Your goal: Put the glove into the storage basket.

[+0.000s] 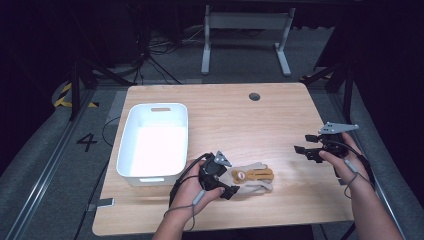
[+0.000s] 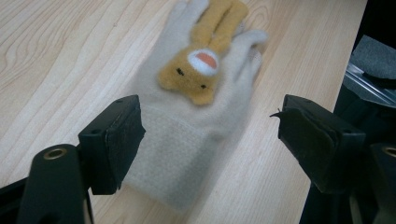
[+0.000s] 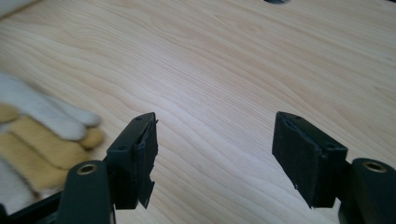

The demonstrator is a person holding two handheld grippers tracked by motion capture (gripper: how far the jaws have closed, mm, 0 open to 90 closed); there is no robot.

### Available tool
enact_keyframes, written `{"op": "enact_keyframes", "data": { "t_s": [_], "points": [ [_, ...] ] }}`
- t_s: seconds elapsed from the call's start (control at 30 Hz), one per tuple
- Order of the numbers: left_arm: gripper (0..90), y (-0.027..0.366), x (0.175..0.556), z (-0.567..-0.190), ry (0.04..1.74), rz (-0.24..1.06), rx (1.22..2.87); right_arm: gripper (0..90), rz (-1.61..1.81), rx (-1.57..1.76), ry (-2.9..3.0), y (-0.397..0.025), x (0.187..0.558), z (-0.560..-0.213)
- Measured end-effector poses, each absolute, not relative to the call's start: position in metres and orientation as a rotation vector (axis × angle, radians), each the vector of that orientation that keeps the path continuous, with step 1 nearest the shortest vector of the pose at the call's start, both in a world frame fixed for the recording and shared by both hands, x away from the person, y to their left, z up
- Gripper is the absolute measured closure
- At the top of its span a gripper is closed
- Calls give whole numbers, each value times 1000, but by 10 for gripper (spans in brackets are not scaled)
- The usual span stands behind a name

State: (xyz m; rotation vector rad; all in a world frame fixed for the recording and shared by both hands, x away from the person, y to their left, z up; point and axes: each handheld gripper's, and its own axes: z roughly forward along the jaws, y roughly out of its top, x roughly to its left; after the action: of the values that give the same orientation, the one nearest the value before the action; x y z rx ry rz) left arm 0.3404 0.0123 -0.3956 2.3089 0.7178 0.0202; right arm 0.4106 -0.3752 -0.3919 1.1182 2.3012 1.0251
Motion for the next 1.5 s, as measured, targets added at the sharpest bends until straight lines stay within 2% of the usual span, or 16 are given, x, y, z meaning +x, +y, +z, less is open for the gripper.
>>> {"op": "enact_keyframes", "data": {
  "t_s": [0.2,0.3,0.4,0.57,0.63,0.7,1.13,1.5],
  "points": [
    [227,11,342,-397,714,27,2315,344,964,1189,2276,-387,415,-398],
    [228,11,343,-398,718,32,2313,309,1002,1316,2290,-393,419,-405],
    [226,11,345,-400,719,42,2312,264,913,1247,2289,-392,421,-409],
    [238,11,346,-401,732,26,2304,249,874,1305,2334,-392,421,-414],
    [237,11,347,-401,731,43,2301,180,842,1333,2325,-392,419,-419],
    [236,10,346,-401,729,52,2297,158,834,1348,2304,-391,419,-420],
    [202,4,356,-422,692,72,2280,201,896,1366,2280,-392,419,-417],
    [166,-11,354,-432,631,145,2369,211,935,1337,2292,-389,419,-415]
  ]
}}
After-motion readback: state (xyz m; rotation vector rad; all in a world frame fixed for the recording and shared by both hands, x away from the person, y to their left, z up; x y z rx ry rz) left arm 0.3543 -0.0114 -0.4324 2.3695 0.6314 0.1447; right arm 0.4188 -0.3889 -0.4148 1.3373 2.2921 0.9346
